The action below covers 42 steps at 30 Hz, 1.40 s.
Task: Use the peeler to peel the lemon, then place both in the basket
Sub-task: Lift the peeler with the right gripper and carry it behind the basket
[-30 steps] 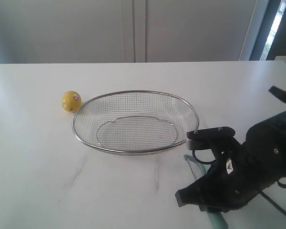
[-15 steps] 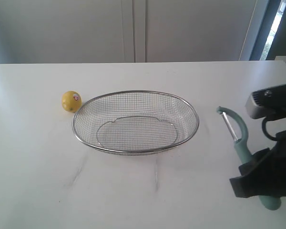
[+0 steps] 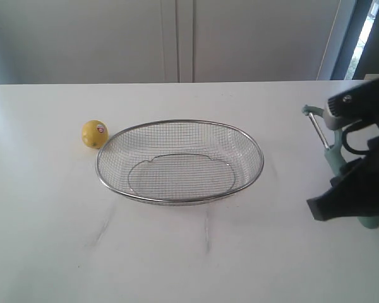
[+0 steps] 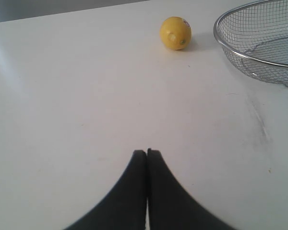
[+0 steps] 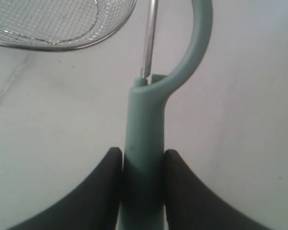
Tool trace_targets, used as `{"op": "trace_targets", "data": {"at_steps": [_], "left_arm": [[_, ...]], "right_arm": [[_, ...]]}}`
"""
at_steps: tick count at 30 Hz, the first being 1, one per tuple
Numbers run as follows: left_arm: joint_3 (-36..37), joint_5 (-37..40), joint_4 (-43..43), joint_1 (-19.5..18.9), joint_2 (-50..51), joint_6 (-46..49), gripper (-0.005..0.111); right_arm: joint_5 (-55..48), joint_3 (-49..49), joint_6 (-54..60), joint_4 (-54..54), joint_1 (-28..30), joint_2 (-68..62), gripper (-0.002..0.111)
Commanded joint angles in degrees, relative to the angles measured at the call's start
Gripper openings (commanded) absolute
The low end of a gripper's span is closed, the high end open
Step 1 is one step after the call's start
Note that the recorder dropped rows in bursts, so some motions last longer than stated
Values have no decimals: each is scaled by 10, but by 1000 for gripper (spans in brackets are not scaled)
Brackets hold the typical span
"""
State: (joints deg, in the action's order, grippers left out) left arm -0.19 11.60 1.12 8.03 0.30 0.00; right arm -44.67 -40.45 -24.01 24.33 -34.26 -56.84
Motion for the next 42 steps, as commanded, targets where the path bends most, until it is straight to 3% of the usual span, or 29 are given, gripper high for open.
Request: {"op": "trace_targets", "data": {"at_steps": [1,10,18,26,42], "left_arm": [[2,0,1,1,-3,0,0],[2,0,1,1,-3,0,0],[2,0,1,1,-3,0,0],[2,-20,1,1,-3,0,0],[2,-82,4,1,-3,-3,0]], "right_arm": [[-7,-59,20,25,1,-66,0],[-19,-155,97,-29,27,-170,0],[-1,-188,322,-306,136,-197,0],[-23,-189,466,-474,194,-230,0],[26,-189,478,-496,195,-273,0]]}}
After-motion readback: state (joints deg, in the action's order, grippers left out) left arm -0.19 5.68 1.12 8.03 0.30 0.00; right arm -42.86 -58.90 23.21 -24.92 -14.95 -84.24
